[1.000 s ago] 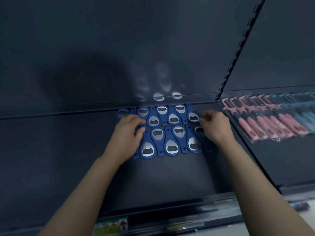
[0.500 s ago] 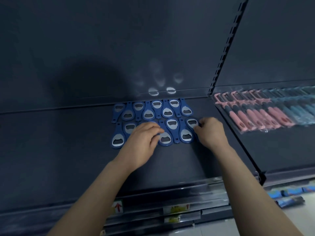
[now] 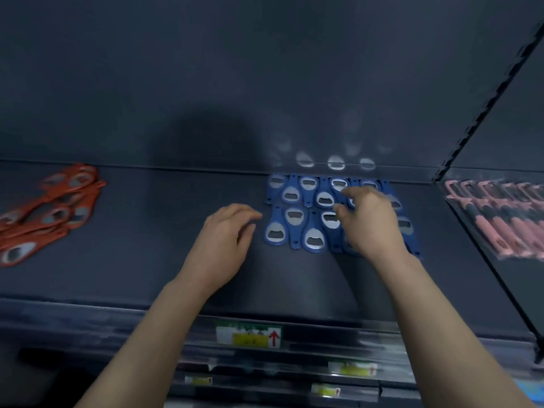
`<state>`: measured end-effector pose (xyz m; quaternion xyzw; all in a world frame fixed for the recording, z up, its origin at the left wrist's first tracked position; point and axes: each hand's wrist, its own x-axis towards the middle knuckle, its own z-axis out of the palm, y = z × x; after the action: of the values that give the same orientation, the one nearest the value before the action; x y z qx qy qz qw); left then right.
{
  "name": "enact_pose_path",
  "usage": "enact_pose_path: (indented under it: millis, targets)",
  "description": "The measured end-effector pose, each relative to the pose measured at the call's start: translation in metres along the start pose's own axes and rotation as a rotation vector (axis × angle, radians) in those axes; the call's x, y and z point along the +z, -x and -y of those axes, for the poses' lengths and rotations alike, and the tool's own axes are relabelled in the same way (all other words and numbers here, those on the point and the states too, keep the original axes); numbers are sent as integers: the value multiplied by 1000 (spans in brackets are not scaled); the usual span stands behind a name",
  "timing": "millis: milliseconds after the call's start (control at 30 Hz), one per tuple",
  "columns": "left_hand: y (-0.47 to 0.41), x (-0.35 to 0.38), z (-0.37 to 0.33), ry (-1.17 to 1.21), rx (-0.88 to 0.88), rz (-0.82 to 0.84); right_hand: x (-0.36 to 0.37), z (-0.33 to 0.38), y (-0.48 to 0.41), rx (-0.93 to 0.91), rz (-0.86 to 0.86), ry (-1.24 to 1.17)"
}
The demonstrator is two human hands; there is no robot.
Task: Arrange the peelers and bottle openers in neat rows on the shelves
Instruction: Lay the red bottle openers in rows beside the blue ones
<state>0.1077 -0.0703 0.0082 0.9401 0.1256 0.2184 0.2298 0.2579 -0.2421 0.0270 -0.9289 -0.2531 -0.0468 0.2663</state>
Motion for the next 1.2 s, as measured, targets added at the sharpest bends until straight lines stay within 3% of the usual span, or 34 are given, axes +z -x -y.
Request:
enact_pose_path:
  millis: [400, 700, 1000, 1200]
  targets:
    - [26, -114, 151, 0, -129, -139, 101, 206, -4, -273, 80, -41]
    - [64, -168, 241, -87, -335, -258, 179, 314, 1, -474, 339, -97]
    - [99, -178, 289, -251, -711, 38, 237, 349, -26, -636, 582, -31]
    - [81, -177, 294, -161, -763, 101, 263, 349, -48, -649, 628, -21]
